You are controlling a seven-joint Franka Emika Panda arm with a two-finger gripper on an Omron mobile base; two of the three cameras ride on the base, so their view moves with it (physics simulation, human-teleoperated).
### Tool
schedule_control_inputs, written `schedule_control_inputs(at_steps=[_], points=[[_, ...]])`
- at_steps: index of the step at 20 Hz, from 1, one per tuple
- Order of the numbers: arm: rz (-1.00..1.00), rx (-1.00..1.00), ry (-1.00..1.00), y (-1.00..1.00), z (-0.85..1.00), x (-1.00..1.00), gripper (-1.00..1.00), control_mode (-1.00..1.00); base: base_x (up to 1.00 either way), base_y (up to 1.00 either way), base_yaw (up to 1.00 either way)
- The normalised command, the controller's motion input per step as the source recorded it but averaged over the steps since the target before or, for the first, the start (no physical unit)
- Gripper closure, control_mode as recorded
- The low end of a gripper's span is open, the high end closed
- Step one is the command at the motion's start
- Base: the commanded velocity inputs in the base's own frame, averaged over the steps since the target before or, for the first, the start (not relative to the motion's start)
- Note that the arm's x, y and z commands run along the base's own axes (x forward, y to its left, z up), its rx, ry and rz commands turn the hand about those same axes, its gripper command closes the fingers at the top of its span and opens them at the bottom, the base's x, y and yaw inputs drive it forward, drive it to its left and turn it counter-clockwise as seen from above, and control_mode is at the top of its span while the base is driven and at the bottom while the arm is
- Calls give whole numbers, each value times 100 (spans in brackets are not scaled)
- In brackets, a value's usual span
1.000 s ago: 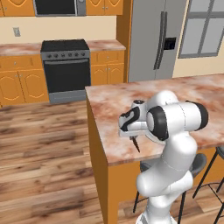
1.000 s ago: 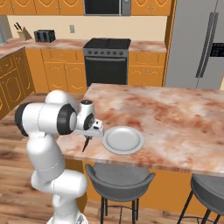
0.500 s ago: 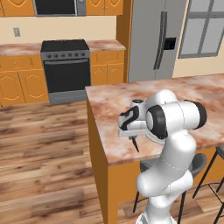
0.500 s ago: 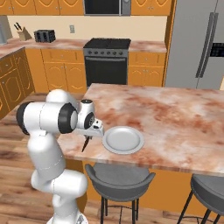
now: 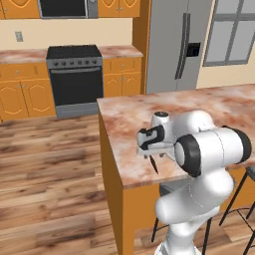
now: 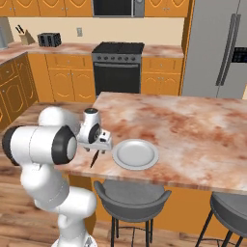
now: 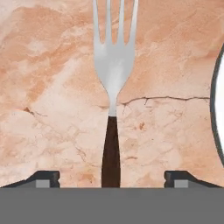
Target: Take the fork and place it on the left side of the plate. Then take the spoon and place it on the right side of the plate. Make sure they're directly next to the plate.
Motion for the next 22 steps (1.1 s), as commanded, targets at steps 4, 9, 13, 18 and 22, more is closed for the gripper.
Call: schedule_control_inputs(at_steps=[4,9,13,18,22], points=[[0,-1,-11,0,79,-57,-100,-100,0,0,0],[0,0,-6,0,81,-55,-100,-100,0,0,0],[0,0,-4,11,75,-62,-100,-100,0,0,0],[1,0,-1,34,51,-75,-100,-100,0,0,0],[1,0,0,47,23,-63,-100,-100,0,0,0]])
